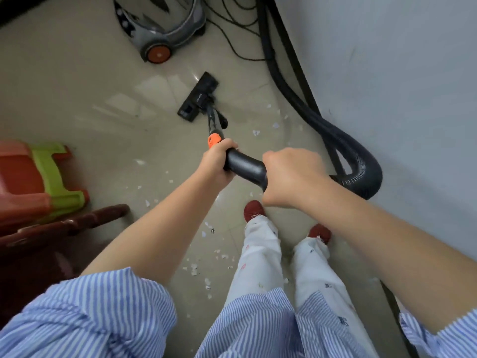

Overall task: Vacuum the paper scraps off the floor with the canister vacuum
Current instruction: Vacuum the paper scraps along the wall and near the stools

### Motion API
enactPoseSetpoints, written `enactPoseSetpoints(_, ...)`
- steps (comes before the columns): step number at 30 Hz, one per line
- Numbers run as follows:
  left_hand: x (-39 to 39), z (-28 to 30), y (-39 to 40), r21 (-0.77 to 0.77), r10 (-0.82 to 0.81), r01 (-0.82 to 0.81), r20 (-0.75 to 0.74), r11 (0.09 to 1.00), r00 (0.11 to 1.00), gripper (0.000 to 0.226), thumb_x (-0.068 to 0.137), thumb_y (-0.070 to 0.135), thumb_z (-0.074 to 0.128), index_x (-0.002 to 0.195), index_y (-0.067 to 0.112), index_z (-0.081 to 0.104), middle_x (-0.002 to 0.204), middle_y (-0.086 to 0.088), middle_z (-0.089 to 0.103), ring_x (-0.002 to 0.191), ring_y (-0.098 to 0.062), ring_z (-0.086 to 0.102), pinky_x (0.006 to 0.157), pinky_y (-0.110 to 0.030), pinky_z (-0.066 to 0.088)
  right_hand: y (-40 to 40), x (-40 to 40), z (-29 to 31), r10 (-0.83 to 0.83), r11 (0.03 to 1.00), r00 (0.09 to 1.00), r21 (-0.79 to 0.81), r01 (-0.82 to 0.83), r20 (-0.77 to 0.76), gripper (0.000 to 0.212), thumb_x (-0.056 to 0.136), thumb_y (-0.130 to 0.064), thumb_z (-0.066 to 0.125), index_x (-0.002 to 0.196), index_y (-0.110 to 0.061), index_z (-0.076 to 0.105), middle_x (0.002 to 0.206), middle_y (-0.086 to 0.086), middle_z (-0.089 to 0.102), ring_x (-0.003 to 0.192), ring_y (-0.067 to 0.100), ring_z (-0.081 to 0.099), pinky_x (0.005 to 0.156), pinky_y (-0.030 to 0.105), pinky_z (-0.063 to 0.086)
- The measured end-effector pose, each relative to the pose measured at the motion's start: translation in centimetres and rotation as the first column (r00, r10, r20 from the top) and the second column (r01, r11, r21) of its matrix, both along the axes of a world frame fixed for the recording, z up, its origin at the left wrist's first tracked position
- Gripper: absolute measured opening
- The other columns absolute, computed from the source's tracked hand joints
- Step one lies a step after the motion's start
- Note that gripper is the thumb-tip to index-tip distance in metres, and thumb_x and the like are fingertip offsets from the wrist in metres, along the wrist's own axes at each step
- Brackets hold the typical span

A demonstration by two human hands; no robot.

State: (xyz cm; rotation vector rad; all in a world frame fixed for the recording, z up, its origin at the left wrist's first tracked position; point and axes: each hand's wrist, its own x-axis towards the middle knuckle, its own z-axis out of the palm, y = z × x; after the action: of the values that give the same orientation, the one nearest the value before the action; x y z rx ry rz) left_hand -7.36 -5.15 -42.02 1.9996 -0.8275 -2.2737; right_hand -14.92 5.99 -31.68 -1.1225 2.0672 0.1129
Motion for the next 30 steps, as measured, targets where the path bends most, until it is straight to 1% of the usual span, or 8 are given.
enactPoseSetpoints(3, -1.1, 1.1, 3.4, 0.037, -0.073, 0.073, -0.015, 0.997, 0.997, 0.02, 0.087, 0.0, 0.049, 0.073, 0.01, 0.038, 0.065, -0.006, 0.046, 0.057, -0.015, 0.048, 0.052, -0.025, 0.041, 3.6, 0.1, 1.4, -0.075, 0.997, 0.997, 0.031, 0.076, -0.011, 0.024, 0.078, -0.024, 0.06, 0.087, -0.019, 0.038, 0.064, -0.004, 0.036, 0.051, 0.01, 0.032, 0.045, 0.022, 0.02)
enactPoseSetpoints(5, -2.0, 1.4, 5.3, 0.034, -0.127, 0.126, 0.017, 0.991, 0.992, 0.013, 0.085, 0.002, 0.052, 0.083, 0.007, 0.041, 0.07, -0.007, 0.049, 0.059, -0.016, 0.051, 0.051, -0.026, 0.043, 5.6, -0.1, 2.2, -0.116, 0.99, 0.993, 0.076, 0.116, -0.006, 0.026, 0.077, -0.026, 0.061, 0.088, -0.019, 0.039, 0.065, -0.004, 0.036, 0.052, 0.011, 0.034, 0.045, 0.022, 0.022)
enactPoseSetpoints(9, -3.7, 2.2, 8.3, 0.052, -0.188, 0.186, 0.043, 0.981, 0.981, 0.028, 0.082, 0.004, 0.056, 0.104, 0.006, 0.038, 0.078, -0.008, 0.05, 0.065, -0.018, 0.053, 0.055, -0.028, 0.045, 8.9, -1.2, 2.8, -0.173, 0.981, 0.985, 0.086, 0.173, -0.006, 0.028, 0.077, -0.028, 0.063, 0.089, -0.02, 0.039, 0.066, -0.004, 0.038, 0.066, 0.02, 0.045, 0.046, 0.022, 0.024)
enactPoseSetpoints(14, -4.4, 2.7, 12.0, 0.079, -0.239, 0.236, 0.034, 0.969, 0.97, 0.03, 0.083, 0.006, 0.056, 0.105, 0.007, 0.037, 0.08, -0.008, 0.049, 0.065, -0.017, 0.052, 0.053, -0.028, 0.045, 12.7, -1.5, 3.7, -0.203, 0.976, 0.979, 0.078, 0.204, -0.026, 0.028, 0.077, -0.028, 0.063, 0.089, -0.02, 0.038, 0.066, -0.005, 0.038, 0.07, 0.021, 0.046, 0.046, 0.021, 0.024)
enactPoseSetpoints(19, -5.1, 4.1, 15.6, 0.091, -0.25, 0.247, 0.028, 0.965, 0.968, 0.032, 0.083, 0.005, 0.056, 0.111, 0.006, 0.04, 0.08, -0.008, 0.049, 0.067, -0.017, 0.051, 0.054, -0.028, 0.045, 16.1, -1.9, 5.0, -0.212, 0.972, 0.976, 0.093, 0.215, -0.04, 0.027, 0.076, -0.027, 0.062, 0.088, -0.02, 0.038, 0.066, -0.004, 0.039, 0.059, 0.014, 0.041, 0.046, 0.022, 0.027)
enactPoseSetpoints(24, -5.6, 5.9, 20.1, 0.11, -0.214, 0.214, -0.007, 0.971, 0.977, 0.025, 0.086, 0.003, 0.053, 0.107, 0.008, 0.04, 0.077, -0.007, 0.048, 0.065, -0.016, 0.05, 0.055, -0.026, 0.046, 19.9, -2.5, 6.7, -0.172, 0.976, 0.981, 0.12, 0.182, -0.087, 0.029, 0.072, -0.03, 0.066, 0.087, -0.02, 0.042, 0.067, -0.004, 0.041, 0.065, 0.019, 0.046, 0.046, 0.021, 0.023)
enactPoseSetpoints(28, -5.8, 6.8, 22.9, 0.127, -0.227, 0.228, -0.021, 0.965, 0.974, 0.021, 0.087, 0.003, 0.052, 0.102, 0.011, 0.04, 0.077, -0.007, 0.047, 0.063, -0.015, 0.049, 0.052, -0.025, 0.045, 22.4, -2.9, 7.7, -0.164, 0.973, 0.982, 0.151, 0.176, -0.089, 0.029, 0.072, -0.03, 0.067, 0.088, -0.021, 0.045, 0.068, -0.003, 0.045, 0.055, 0.012, 0.043, 0.046, 0.021, 0.025)
enactPoseSetpoints(30, -5.8, 7.2, 24.1, 0.133, -0.226, 0.227, -0.022, 0.965, 0.974, 0.015, 0.087, 0.003, 0.052, 0.091, 0.013, 0.041, 0.075, -0.006, 0.046, 0.061, -0.015, 0.049, 0.048, -0.024, 0.045, 23.6, -3.0, 8.1, -0.162, 0.974, 0.983, 0.148, 0.173, -0.083, 0.029, 0.071, -0.029, 0.067, 0.088, -0.02, 0.046, 0.068, -0.003, 0.046, 0.055, 0.011, 0.043, 0.046, 0.021, 0.026)
